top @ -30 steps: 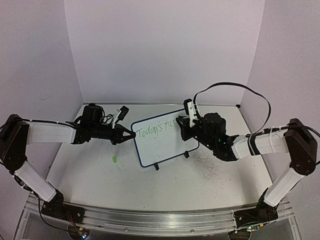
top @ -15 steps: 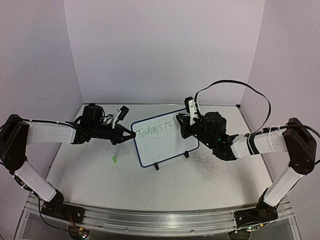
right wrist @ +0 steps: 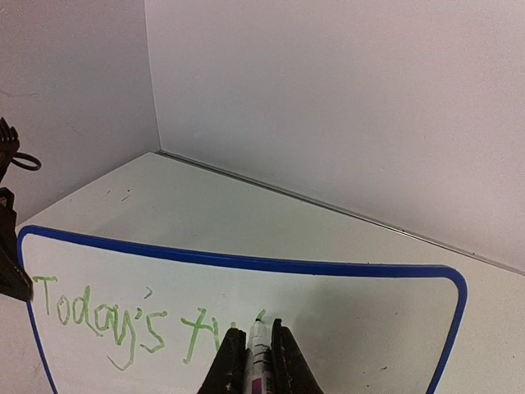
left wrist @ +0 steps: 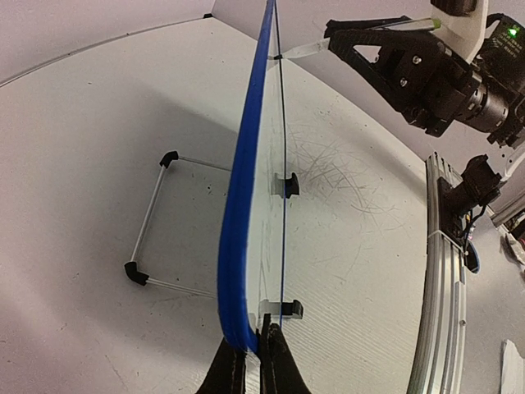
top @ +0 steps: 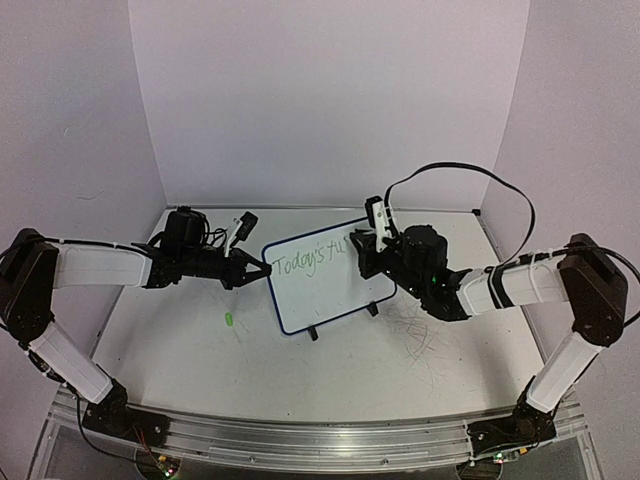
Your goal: Write a sentence on the whiteboard
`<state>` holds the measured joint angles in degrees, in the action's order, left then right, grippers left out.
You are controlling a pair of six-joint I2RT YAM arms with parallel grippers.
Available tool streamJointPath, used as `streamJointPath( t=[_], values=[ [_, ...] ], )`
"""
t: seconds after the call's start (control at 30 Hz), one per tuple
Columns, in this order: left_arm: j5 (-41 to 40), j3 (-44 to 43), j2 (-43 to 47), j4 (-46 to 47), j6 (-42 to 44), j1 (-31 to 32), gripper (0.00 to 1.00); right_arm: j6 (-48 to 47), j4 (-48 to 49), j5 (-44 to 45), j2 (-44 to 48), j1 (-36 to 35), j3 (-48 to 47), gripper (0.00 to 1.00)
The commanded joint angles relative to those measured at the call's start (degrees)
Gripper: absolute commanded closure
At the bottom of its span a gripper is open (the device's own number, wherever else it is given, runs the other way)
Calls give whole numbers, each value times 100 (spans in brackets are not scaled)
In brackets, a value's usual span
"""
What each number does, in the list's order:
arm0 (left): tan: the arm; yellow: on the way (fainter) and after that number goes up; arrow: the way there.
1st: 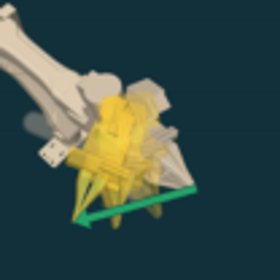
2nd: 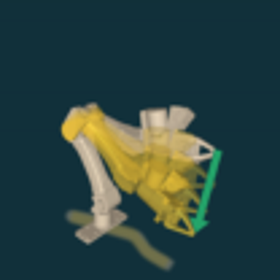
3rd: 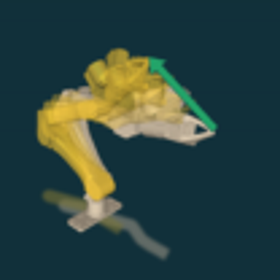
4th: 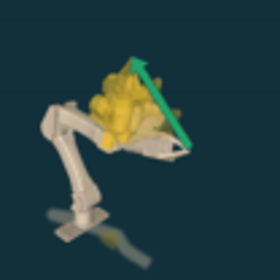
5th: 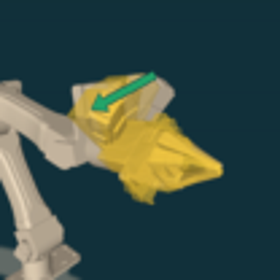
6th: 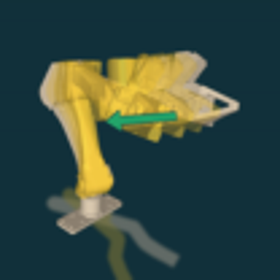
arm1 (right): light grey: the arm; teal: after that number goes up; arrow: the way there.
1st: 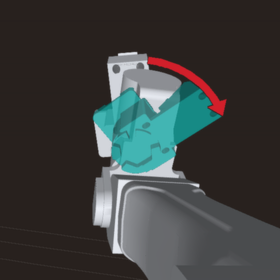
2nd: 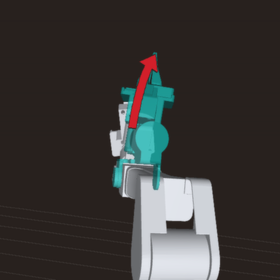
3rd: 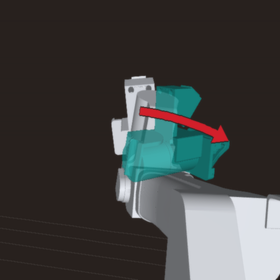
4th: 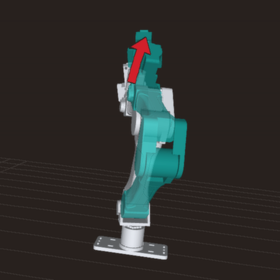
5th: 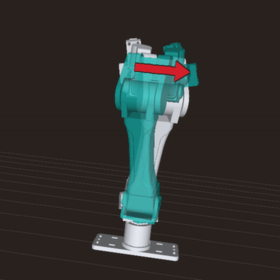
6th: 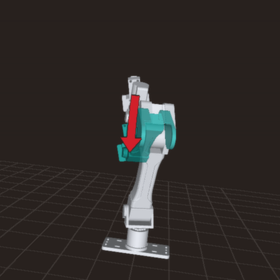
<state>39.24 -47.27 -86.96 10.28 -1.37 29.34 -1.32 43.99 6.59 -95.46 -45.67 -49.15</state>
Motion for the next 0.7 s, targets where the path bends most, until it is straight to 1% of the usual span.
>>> streamJointPath(
  t=[0.0,0.67],
  values=[
    [-461,-95,106,-211,497,2,100,85,54,77,-114,15,-178,100],
    [-444,-94,108,-212,495,5,100,502,-14,-61,-44,17,202,100]
  ],
)
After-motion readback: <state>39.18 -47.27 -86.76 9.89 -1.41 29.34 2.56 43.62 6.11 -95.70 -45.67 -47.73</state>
